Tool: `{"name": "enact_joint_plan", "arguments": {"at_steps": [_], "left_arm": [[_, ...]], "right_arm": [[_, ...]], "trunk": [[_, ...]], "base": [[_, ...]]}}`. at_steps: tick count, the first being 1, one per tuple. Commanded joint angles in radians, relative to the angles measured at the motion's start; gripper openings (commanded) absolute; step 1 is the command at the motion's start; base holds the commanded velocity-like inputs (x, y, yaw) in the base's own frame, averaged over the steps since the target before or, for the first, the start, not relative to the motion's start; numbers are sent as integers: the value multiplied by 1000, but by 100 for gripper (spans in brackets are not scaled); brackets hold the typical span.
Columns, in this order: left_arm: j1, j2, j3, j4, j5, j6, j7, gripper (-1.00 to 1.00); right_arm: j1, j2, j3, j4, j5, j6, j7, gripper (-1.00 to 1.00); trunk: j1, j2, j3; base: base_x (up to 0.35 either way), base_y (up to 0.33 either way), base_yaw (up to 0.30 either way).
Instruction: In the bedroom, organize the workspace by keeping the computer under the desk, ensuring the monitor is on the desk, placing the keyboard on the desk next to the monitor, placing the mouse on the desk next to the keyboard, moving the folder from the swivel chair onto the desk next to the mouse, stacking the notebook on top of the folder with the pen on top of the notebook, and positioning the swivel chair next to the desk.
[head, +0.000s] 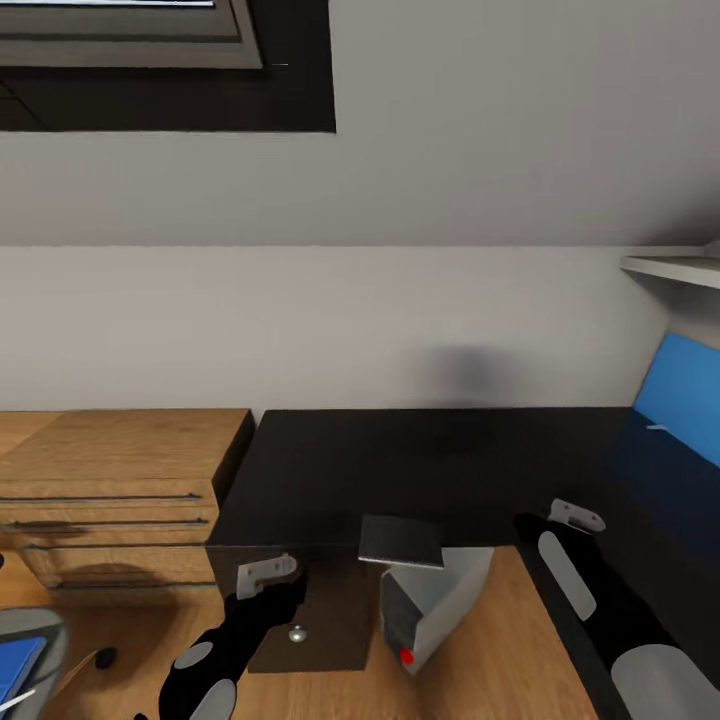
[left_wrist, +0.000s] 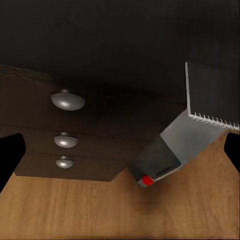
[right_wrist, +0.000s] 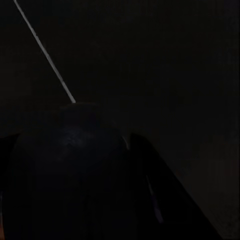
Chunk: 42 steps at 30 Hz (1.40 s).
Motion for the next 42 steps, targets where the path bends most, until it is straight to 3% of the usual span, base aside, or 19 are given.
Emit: {"name": "enact_joint_plan", "arguments": {"at_steps": [1, 6, 10, 11, 12, 15, 31, 42], "left_arm": [[-1, 2, -2, -3, 8, 3, 9, 100], [-1, 4, -2, -4, 5, 54, 9, 100], [-1, 4, -1, -4, 4, 64, 9, 100], [-1, 4, -1, -4, 3, 66, 9, 100], [-1, 4, -1, -5, 3, 67, 9, 100], [-1, 4, -1, -5, 2, 67, 9, 100], [-1, 10, 3, -11, 2, 67, 9, 100], [-1, 10, 4, -11, 5, 67, 9, 100]], "right_arm": [[-1, -2, 5, -1, -2, 1, -12, -100], [-1, -17, 8, -3, 87, 17, -12, -100], [-1, -35, 11, -4, 125, 67, -3, -100], [-1, -48, 12, -4, 135, 78, 19, -100], [-2, -86, 12, 5, 146, 89, 98, -100], [-2, -112, 13, 16, 152, 91, 132, -100], [-2, -114, 49, 38, 154, 84, 139, -100], [-2, -87, 88, 38, 165, 74, 139, -100]], "trunk": [[0, -1, -1], [0, -1, -1], [0, -1, -1], [0, -1, -1], [0, -1, -1], [0, -1, -1], [0, -1, 5], [0, -1, 9]], "base": [[-145, -190, -269], [-46, -62, -269], [-6, -8, -271], [-2, -2, -278], [0, 0, -291], [0, 0, -294], [0, 0, -294], [0, 0, -207]]}}
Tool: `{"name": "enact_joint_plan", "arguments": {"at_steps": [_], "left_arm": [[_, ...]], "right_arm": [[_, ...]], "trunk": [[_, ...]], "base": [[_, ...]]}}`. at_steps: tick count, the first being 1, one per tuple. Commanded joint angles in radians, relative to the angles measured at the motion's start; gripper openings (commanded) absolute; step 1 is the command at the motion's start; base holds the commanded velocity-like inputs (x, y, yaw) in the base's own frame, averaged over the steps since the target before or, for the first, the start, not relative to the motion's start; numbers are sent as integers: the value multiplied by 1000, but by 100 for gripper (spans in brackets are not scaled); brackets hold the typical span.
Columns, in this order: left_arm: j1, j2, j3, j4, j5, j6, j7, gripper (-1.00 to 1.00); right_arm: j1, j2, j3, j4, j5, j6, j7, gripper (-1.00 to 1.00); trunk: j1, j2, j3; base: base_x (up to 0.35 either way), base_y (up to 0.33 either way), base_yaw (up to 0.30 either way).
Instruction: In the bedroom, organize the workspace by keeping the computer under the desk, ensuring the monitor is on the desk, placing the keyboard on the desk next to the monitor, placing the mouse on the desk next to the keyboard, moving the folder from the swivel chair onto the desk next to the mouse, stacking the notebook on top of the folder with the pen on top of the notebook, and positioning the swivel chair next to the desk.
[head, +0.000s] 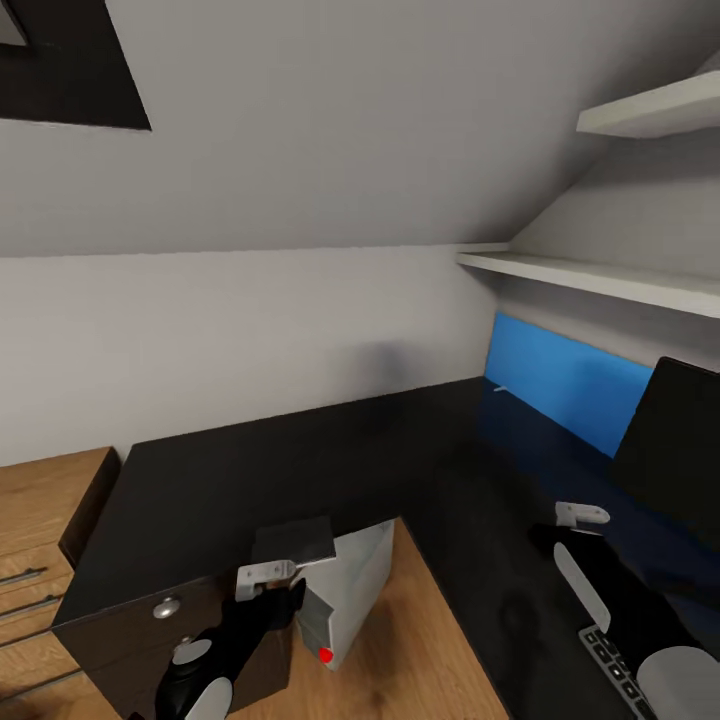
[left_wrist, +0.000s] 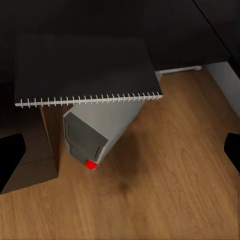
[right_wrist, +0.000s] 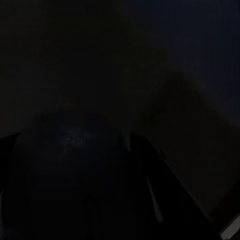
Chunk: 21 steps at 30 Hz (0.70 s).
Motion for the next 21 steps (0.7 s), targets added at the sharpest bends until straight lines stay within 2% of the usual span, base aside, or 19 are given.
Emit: {"name": "enact_joint_plan", "arguments": {"at_steps": [1, 3, 7, 11, 19, 21], "left_arm": [[-1, 1, -2, -2, 11, 1, 10, 100], [-1, 0, 0, -21, 13, 0, 10, 100], [-1, 0, 1, -43, 14, -2, 10, 100], [-1, -2, 22, -49, 15, -4, 11, 100], [-1, -4, 22, -51, 16, 0, 11, 100], [-1, -5, 22, -50, 31, 2, 11, 100]], "right_arm": [[-1, 3, 20, -1, -12, -1, -13, -100], [-1, 8, 53, -2, -11, -2, -13, -100], [-1, 7, 53, -8, -10, -2, -13, -100], [-1, 6, 49, -11, -11, -2, -14, -100], [-1, 5, 45, -6, -12, 0, -20, -100], [-1, 3, 43, -5, -12, 0, -21, -100]], "trunk": [[0, -1, -1], [0, -1, -1], [0, -1, -1], [15, -29, -14], [46, -85, -39], [54, -99, -45]], "base": [[0, 0, -20], [0, 0, -5], [0, 0, 0], [0, 0, 0], [0, 0, 0], [0, 0, 0]]}}
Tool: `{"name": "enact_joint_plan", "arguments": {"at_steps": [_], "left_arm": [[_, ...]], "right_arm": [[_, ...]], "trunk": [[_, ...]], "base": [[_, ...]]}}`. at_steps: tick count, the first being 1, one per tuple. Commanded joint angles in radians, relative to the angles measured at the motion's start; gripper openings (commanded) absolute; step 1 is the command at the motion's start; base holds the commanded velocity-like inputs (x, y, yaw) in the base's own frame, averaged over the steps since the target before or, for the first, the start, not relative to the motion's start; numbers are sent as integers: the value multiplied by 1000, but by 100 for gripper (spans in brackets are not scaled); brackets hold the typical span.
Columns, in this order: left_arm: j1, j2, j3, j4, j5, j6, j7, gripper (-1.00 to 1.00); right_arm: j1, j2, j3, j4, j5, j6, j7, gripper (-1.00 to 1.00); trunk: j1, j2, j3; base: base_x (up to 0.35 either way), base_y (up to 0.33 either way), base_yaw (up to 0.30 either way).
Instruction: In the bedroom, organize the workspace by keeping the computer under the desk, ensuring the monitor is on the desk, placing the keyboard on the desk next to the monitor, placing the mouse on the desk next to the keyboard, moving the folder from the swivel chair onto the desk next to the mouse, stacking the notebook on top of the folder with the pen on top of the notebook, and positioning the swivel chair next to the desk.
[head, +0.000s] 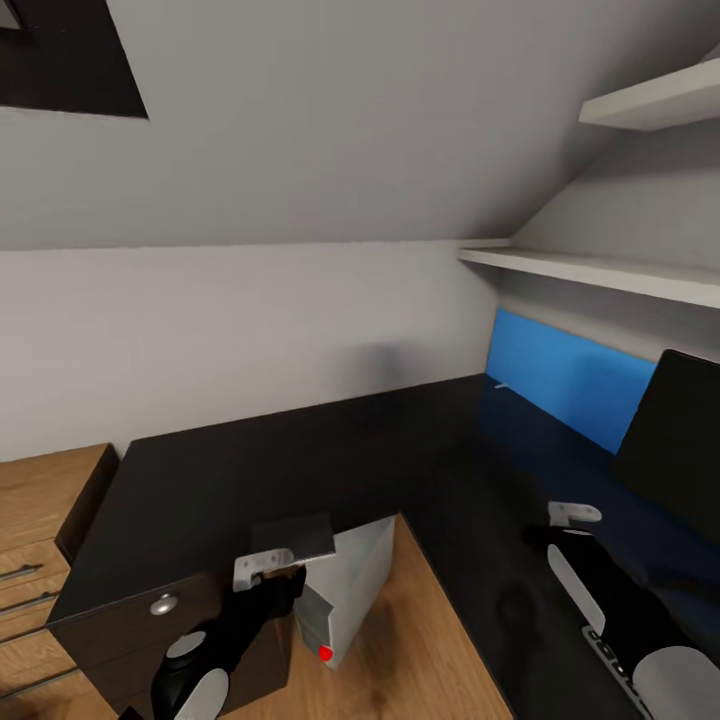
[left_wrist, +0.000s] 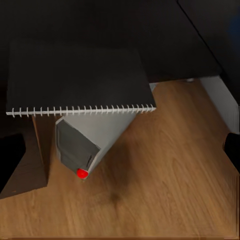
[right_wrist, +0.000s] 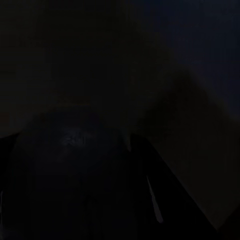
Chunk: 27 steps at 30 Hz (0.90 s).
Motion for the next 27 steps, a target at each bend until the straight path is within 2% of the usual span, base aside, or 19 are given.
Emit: {"name": "enact_joint_plan", "arguments": {"at_steps": [1, 4, 6, 9, 13, 16, 17, 21, 24, 27], "left_arm": [[-1, 1, -2, -1, 30, 3, 10, 100], [-1, 4, 1, -1, 105, 22, 22, 100], [-1, 5, 5, -1, 150, 38, 59, 100], [-1, 4, 5, -1, 179, 49, 112, 100], [-1, 4, 7, -1, 218, 52, 125, 100], [-1, 5, 7, -1, 262, 56, 128, 100], [-1, 5, 7, -1, 275, 77, 129, 100], [-1, 6, 17, -1, 282, 126, 129, 100], [-1, 6, 21, -1, 283, 135, 129, 100], [-1, 6, 22, -1, 284, 137, 129, 100]], "right_arm": [[-1, -2, 4, -1, -14, 0, -13, -100], [-1, -3, 4, 0, -14, 0, -13, -100], [-1, -5, 4, 1, -14, 0, -13, -100], [-1, -7, 1, 1, -14, 0, -13, -100], [-1, -8, 0, 2, -14, 1, -15, -100], [-2, -8, -1, 2, -14, 1, -17, -100], [-2, -9, -6, 3, -14, 2, -17, -100], [-2, -9, -34, 3, -13, 2, -18, -100], [-2, -9, -41, 3, -12, 2, -18, -100], [-2, -10, -43, 3, -13, 2, -18, -100]], "trunk": [[4, -8, -5], [16, -29, -14], [23, -43, -20], [35, -64, -30], [50, -92, -42], [62, -113, -52], [65, -120, -55], [81, -148, -67], [92, -169, -77], [92, -169, -77]], "base": [[0, 0, 0], [0, 0, 0], [0, 0, 0], [0, 0, 0], [0, 0, 0], [0, 0, 0], [0, 0, 0], [0, 0, 0], [0, 0, 0], [0, 0, 0]]}}
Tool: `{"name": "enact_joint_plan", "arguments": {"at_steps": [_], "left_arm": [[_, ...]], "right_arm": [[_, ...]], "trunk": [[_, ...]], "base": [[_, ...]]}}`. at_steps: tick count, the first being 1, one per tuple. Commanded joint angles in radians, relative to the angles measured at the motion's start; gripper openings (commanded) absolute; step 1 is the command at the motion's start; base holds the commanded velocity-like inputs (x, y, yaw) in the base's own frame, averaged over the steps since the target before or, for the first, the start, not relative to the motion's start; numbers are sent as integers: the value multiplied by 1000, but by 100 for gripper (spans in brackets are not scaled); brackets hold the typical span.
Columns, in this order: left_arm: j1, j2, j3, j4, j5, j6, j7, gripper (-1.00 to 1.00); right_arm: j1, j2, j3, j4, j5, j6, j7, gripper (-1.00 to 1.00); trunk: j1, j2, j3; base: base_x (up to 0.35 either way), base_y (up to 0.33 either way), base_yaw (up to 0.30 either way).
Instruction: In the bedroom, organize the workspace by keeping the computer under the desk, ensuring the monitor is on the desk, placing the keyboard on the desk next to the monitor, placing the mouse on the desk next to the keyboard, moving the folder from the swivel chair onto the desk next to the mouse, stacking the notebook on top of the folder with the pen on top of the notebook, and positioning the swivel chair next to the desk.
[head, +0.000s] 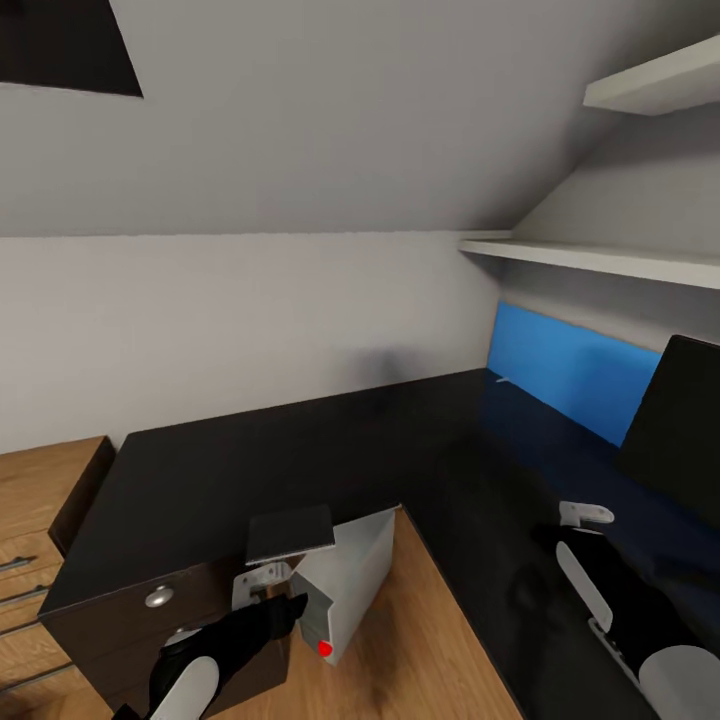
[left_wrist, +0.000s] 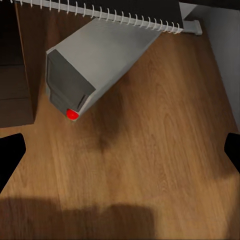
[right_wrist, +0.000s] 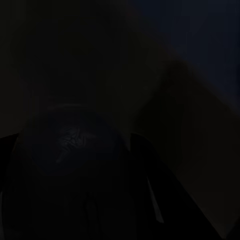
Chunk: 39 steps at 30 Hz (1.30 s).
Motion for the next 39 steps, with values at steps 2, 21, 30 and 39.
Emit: {"name": "enact_joint_plan", "arguments": {"at_steps": [2, 21, 30, 39], "left_arm": [[-1, 1, -2, -1, 10, 1, 10, 100], [-1, -1, -4, -2, 10, 2, 10, 100], [-1, -1, -5, -2, 10, 2, 10, 100], [-1, -1, -6, -2, 10, 2, 10, 100]], "right_arm": [[-1, -2, 4, -1, -14, 0, -13, -100], [-4, -34, 4, 77, -15, -3, -13, -100], [-4, -34, 4, 77, -15, -3, -13, -100], [-4, -34, 4, 77, -15, -3, -13, -100]], "trunk": [[0, -1, -1], [61, -113, -51], [61, -113, -51], [61, -113, -51]], "base": [[0, 0, 0], [0, 0, 0], [0, 0, 0], [0, 0, 0]]}}
